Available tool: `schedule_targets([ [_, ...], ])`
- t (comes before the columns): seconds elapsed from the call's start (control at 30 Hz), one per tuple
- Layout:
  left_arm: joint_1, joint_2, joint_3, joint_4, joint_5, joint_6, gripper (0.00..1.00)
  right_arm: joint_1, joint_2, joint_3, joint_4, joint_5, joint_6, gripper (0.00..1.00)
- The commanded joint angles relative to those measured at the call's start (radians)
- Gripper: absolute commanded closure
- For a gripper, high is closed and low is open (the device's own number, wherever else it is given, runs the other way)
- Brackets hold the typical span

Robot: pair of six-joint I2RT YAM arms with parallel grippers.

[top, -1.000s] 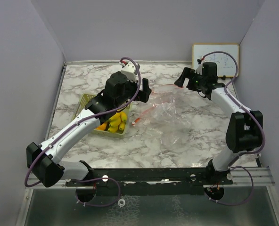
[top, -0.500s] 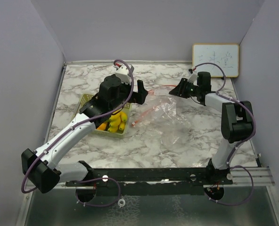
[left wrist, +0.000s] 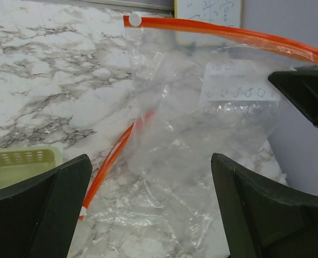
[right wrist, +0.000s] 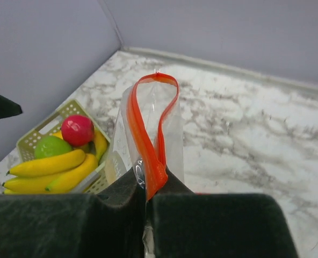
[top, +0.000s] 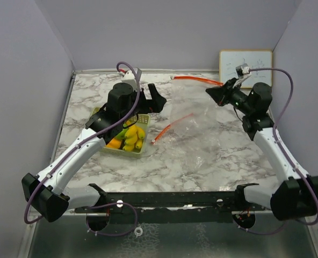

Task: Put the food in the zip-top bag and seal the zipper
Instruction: Pick up the zipper food storage bag at the center of the board.

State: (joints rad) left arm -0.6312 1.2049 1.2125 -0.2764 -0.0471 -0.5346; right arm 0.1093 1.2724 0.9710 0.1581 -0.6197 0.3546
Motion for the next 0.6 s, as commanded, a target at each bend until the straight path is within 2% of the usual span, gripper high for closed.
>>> schedule_targets([
  [0.0, 0.019, -0.004, 0.035, 0.042, 0.120, -0.249, 0.04, 0.066, -0.183, -0.100, 0.041, 0.132, -0.194, 0.98],
  [0.3, 0.056, -0.042, -0.146, 0.387, 0.360, -0.735, 0.05, 0.190, -0.408, -0.257, 0.127, 0.326, -0.340, 0.98],
  [0.57, 0.057, 0.016, -0.189, 0.495, 0.419, -0.937, 0.07, 0.240, -0.432, -0.281, 0.151, 0.308, -0.399, 0.98],
])
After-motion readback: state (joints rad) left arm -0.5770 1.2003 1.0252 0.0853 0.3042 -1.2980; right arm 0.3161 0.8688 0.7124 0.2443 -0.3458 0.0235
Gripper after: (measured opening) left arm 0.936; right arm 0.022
